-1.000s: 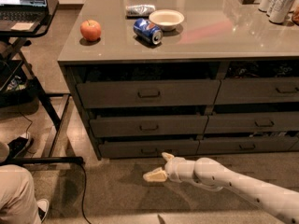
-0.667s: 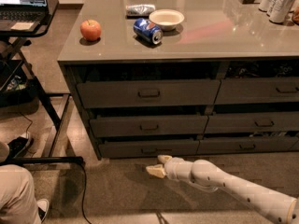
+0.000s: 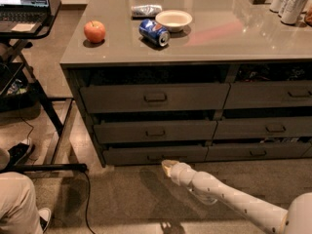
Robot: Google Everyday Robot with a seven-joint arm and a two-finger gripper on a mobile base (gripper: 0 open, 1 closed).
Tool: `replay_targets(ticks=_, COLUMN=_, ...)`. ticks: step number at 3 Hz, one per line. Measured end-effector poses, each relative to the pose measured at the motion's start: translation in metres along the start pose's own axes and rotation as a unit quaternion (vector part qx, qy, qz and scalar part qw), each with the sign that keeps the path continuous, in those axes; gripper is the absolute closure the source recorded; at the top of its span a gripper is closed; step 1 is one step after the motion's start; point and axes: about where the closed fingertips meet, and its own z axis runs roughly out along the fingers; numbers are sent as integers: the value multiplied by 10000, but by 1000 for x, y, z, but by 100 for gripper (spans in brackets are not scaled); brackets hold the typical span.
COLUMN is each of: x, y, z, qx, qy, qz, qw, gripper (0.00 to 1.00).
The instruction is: Open bottom drawer
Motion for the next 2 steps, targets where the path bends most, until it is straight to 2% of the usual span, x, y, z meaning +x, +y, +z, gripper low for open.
replay_targets(ticks=1, x=-1, y=-19, z=22, qx=587, qy=-107, qz=179, qw=9981, gripper=100)
replay_targets(ticks=2, x=-7, y=-41, z=22, qx=1080, qy=-231, qz=200, qw=9937, gripper=100)
